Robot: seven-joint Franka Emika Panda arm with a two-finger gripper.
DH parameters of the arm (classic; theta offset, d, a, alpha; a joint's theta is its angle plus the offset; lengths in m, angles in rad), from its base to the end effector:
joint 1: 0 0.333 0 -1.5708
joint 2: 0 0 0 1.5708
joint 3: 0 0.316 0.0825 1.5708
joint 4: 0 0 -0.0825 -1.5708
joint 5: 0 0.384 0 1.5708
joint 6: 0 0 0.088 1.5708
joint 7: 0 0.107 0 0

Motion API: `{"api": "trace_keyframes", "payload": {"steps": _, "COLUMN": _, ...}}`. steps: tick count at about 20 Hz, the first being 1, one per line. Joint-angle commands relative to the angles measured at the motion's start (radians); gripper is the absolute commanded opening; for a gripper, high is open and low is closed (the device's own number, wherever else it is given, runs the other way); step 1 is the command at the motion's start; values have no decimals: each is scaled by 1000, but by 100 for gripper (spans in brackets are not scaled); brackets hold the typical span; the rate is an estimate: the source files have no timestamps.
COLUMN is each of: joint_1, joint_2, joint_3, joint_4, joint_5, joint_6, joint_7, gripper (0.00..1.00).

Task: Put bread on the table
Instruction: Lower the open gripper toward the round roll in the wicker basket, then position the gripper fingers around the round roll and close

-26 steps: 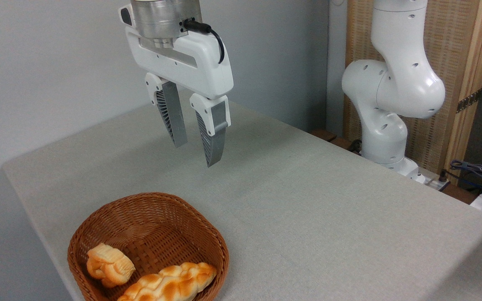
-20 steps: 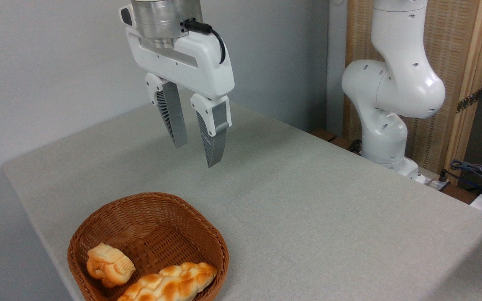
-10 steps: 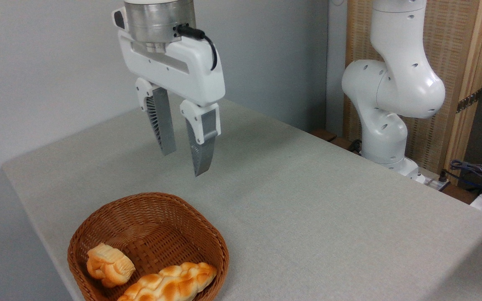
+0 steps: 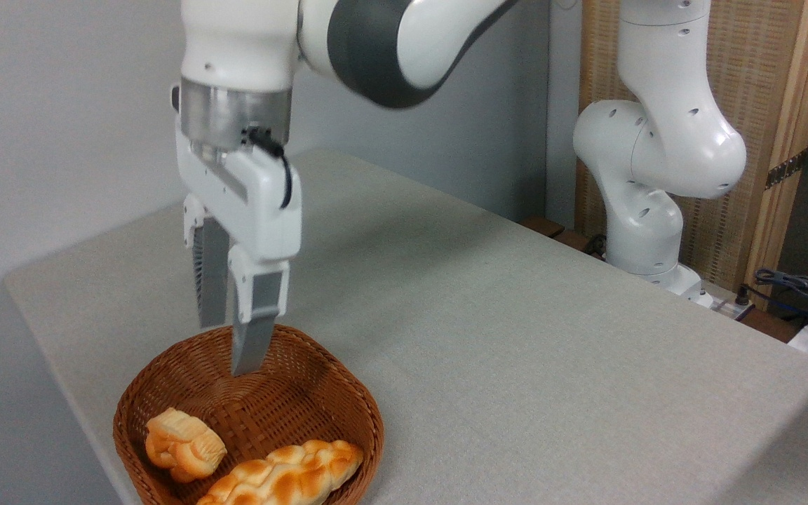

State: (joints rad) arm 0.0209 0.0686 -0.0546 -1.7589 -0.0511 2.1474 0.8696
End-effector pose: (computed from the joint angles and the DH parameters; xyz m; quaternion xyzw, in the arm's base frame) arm 0.6131 -0.0219 0.5511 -0.8926 0.4211 -0.1558 0.0416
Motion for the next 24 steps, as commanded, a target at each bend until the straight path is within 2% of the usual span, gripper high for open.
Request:
{"api": "trace_keyframes", "payload": {"steps": 1, "joint_1": 1, "joint_2": 52, "joint_3": -14, "joint_4": -22, "joint_5": 11, "joint_6": 109, "joint_7": 106, "gripper": 100}}
{"api": "trace_keyframes", "payload": {"steps": 4, "joint_1": -12, "joint_2": 106, "joint_3": -16, "joint_4": -22, "joint_5": 13, "joint_6": 187, "joint_7": 204, "gripper": 100}}
{"api": "trace_keyframes", "payload": {"steps": 9, "joint_1": -12, "joint_2": 166, "joint_3": -24, "joint_4": -19, "joint_5": 16, "joint_6": 262, "joint_7": 253, "gripper": 100}}
{"api": "trace_keyframes", "payload": {"steps": 12, "joint_1": -12, "joint_2": 191, "joint_3": -37, "joint_4": -21, "joint_5": 97, "joint_6": 298, "joint_7": 247, "gripper": 100}}
{"api": "trace_keyframes", "payload": {"steps": 15, "joint_1": -12, "joint_2": 214, "joint_3": -57, "joint_4": -19, "joint_5": 111, "joint_6": 310, "joint_7": 247, "gripper": 99}}
{"api": "trace_keyframes", "payload": {"steps": 16, "joint_1": -12, "joint_2": 217, "joint_3": -57, "joint_4": -21, "joint_5": 111, "joint_6": 312, "joint_7": 250, "gripper": 85}}
{"api": "trace_keyframes", "payload": {"steps": 18, "joint_1": -12, "joint_2": 217, "joint_3": -67, "joint_4": -21, "joint_5": 112, "joint_6": 312, "joint_7": 259, "gripper": 45}}
{"api": "trace_keyframes", "payload": {"steps": 19, "joint_1": -12, "joint_2": 218, "joint_3": -71, "joint_4": -21, "joint_5": 111, "joint_6": 312, "joint_7": 279, "gripper": 39}}
{"api": "trace_keyframes", "payload": {"steps": 24, "joint_1": -10, "joint_2": 217, "joint_3": -71, "joint_4": -21, "joint_5": 109, "joint_6": 310, "joint_7": 292, "gripper": 38}}
